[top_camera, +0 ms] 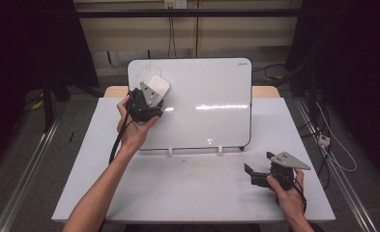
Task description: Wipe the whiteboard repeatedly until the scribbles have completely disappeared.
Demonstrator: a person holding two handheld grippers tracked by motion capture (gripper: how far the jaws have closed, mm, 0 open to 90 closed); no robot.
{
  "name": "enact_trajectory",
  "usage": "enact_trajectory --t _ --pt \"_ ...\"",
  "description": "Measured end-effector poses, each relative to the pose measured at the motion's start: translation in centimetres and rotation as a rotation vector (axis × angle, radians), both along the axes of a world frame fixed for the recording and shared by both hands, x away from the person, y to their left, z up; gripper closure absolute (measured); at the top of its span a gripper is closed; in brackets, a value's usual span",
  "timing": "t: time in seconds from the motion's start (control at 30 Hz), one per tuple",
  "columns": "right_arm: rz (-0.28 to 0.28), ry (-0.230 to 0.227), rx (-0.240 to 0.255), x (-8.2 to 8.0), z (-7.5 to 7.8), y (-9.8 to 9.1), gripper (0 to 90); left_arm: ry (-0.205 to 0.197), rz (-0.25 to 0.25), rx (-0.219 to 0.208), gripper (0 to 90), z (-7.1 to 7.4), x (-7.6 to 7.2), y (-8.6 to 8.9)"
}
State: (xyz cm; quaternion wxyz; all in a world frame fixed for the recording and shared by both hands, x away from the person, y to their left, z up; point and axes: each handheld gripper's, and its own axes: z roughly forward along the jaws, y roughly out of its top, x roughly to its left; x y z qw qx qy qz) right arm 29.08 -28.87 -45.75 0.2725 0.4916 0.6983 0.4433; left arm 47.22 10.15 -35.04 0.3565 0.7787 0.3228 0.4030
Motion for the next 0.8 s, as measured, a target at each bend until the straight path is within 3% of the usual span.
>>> enact_trajectory --t 0.17,0.4,0.53,0.6,0.8 --pt "0.002 0.001 -0.001 0.0 0.0 0.2 4.5 0.005 -0.027 0.045 31.1 -0.9 -0.7 -0.5" --pt "0.001 0.001 -0.003 0.0 0.0 0.2 4.5 0.012 -0.087 0.121 31.1 -3.3 -3.0 -1.8" --pt "0.001 0.000 -0.004 0.0 0.0 0.2 4.5 0.019 -0.088 0.116 31.2 -3.2 -2.9 -1.7" --pt "0.003 -0.001 -0.006 0.0 0.0 0.1 4.5 0.019 -0.076 0.094 31.2 -2.9 -2.6 -1.4" --pt "0.004 0.000 -0.003 0.0 0.0 0.1 4.5 0.033 -0.018 0.042 31.2 -0.9 -0.8 0.1"
